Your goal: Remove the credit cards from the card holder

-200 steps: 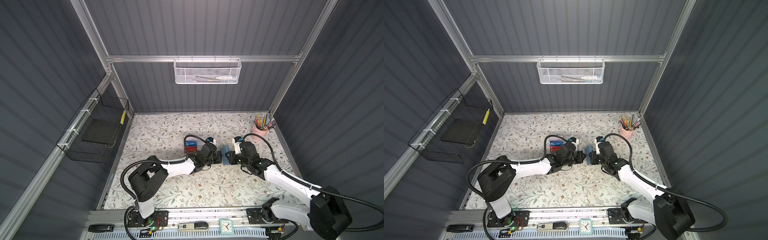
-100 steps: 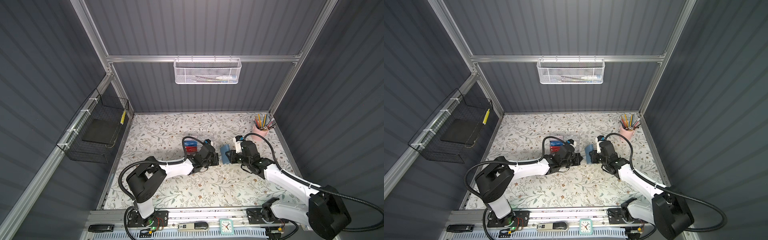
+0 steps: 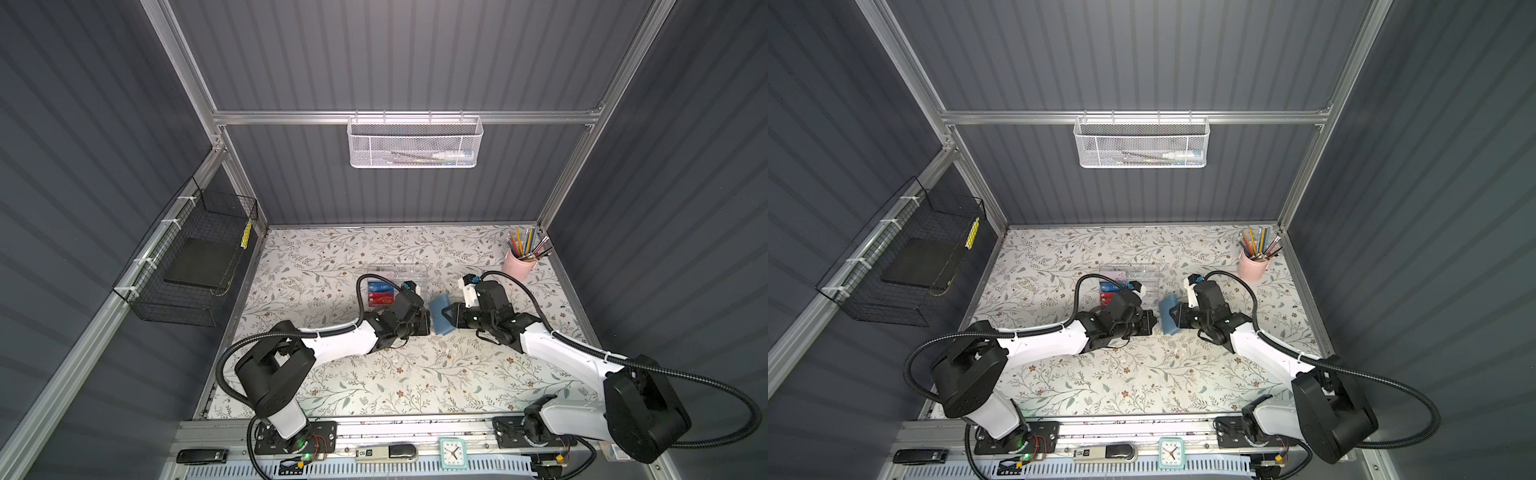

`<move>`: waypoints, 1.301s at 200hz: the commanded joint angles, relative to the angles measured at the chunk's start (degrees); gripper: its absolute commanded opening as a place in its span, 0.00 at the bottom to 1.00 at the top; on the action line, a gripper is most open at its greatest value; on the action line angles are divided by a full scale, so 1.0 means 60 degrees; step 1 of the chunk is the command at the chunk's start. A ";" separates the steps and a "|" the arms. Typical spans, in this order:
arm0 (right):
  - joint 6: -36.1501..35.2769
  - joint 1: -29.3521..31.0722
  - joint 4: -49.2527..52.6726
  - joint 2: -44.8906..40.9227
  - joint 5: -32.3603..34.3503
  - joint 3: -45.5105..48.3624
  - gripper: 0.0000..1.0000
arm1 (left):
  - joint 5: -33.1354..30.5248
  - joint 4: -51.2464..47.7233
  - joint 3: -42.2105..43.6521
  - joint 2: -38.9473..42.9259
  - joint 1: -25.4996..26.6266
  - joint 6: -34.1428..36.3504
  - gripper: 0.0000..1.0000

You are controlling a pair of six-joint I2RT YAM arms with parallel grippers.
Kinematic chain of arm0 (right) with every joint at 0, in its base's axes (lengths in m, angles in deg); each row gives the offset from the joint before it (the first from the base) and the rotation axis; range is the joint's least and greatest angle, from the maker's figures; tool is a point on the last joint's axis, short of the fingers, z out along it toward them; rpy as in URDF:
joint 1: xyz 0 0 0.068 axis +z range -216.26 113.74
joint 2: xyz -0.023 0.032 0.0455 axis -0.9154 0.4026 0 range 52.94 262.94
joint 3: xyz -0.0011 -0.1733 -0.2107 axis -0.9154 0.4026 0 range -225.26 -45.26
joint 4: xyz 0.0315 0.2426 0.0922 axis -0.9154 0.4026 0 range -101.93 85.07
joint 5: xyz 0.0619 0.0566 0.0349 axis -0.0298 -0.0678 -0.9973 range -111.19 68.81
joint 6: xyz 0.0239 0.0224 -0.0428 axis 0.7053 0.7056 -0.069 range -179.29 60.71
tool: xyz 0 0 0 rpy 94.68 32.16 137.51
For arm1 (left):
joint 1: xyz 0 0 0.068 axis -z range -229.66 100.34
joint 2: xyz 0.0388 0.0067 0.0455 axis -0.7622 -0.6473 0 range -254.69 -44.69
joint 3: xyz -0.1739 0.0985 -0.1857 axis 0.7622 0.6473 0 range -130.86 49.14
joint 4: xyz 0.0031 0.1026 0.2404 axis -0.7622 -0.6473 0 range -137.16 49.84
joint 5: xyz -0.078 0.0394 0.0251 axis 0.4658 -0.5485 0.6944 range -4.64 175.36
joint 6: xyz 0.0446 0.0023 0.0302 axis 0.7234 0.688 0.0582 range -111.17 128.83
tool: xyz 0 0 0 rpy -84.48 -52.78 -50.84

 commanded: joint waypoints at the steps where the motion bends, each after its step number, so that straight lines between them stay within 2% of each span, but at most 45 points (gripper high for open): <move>1: 0.0429 0.0065 -0.0027 0.0168 0.0460 0.0154 0.00 | -0.0003 -0.0349 0.0233 0.0373 0.0008 0.0450 0.00; 50: 0.1132 0.0490 -0.0797 0.0723 0.0573 0.0604 0.00 | 0.0172 -0.0188 0.0734 0.0594 0.0005 0.0502 0.00; 84: 0.1370 0.0724 -0.1010 0.0803 0.0778 0.0643 0.00 | -0.0140 -0.0563 0.1061 0.1256 -0.0001 0.0630 0.00; 124: 0.1817 0.0814 -0.1536 0.0992 0.0432 0.0768 0.00 | -0.0560 -0.0571 0.1548 0.1979 -0.0003 0.0595 0.00; 131: 0.1876 0.0824 -0.1597 0.1064 0.0404 0.0786 0.00 | -0.0577 -0.0526 0.1597 0.2026 -0.0002 0.0581 0.07; 166: 0.1966 0.0862 -0.1683 0.1390 0.0584 0.0826 0.01 | -0.0499 -0.0319 0.1717 0.1999 0.0004 0.0465 0.07; 175: 0.1959 0.0864 -0.1657 0.1403 0.0662 0.0857 0.03 | -0.0448 -0.0228 0.1734 0.1961 0.0004 0.0425 0.10; 196: 0.1845 0.0860 -0.1413 0.1432 0.0848 0.0834 0.06 | -0.0372 -0.0148 0.1749 0.1878 0.0009 0.0385 0.29; 215: 0.1677 0.0846 -0.1177 0.1503 0.0901 0.0783 0.12 | -0.0343 -0.0070 0.1728 0.1858 0.0000 0.0384 0.26; 260: 0.1395 0.0838 -0.0702 0.1370 0.1140 0.0677 0.29 | -0.0200 0.0086 0.1553 0.1699 0.0004 0.0410 0.28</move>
